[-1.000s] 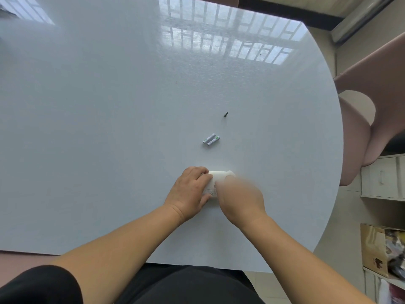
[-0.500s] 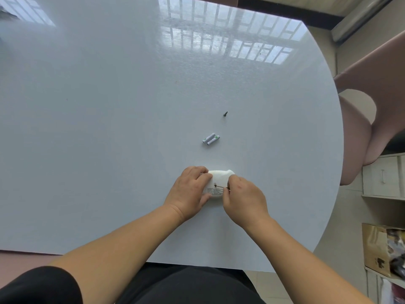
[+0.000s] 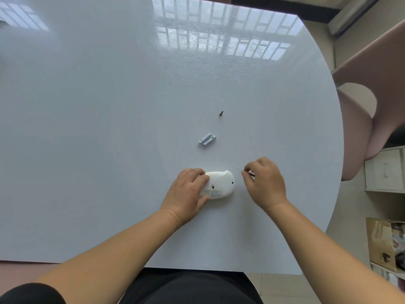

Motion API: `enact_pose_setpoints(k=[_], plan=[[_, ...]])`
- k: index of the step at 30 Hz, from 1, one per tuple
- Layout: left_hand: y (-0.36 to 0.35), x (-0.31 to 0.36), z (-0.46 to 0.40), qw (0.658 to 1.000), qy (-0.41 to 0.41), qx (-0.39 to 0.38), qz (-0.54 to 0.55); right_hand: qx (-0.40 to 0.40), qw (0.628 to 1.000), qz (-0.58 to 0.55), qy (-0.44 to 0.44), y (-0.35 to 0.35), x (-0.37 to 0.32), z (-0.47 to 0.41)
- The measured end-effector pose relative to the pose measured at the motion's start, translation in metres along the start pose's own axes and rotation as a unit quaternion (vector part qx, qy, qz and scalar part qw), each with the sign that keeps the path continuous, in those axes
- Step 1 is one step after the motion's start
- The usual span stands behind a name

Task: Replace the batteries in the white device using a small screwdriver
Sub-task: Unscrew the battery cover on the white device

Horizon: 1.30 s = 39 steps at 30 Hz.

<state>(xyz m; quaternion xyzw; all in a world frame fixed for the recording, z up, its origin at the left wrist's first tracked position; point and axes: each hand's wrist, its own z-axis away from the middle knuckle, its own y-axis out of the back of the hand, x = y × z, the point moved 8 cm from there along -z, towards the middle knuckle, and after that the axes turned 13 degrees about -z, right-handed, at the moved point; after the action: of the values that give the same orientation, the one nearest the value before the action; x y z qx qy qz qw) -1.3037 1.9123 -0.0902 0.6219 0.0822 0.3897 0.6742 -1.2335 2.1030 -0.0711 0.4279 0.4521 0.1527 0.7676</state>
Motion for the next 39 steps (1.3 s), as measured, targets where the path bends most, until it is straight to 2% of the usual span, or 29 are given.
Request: enact_pose_setpoints(k=[5,13,26,30,34,39], plan=[[0.001,0.0,0.0,1.0,-0.002,0.007,-0.004,-0.023,0.997,-0.035,-0.069,-0.008,0.027,-0.041],[-0.001,-0.001,0.001,1.0,-0.001,0.01,-0.006,-0.015,0.997,-0.041,-0.069,-0.016,0.026,-0.056],[0.0,0.0,0.0,1.0,0.005,0.012,-0.003,-0.013,0.998,0.01,-0.058,-0.014,0.026,-0.053],[0.0,-0.001,0.0,1.0,0.004,0.007,-0.004,0.033,0.999,-0.044,0.001,-0.008,0.001,-0.028],[0.001,0.0,0.0,1.0,0.0,0.007,-0.008,-0.041,0.99,-0.097,0.096,-0.029,-0.039,0.015],[0.001,0.0,-0.001,1.0,0.004,0.006,-0.006,-0.073,0.988,-0.099,0.09,-0.048,-0.049,0.033]])
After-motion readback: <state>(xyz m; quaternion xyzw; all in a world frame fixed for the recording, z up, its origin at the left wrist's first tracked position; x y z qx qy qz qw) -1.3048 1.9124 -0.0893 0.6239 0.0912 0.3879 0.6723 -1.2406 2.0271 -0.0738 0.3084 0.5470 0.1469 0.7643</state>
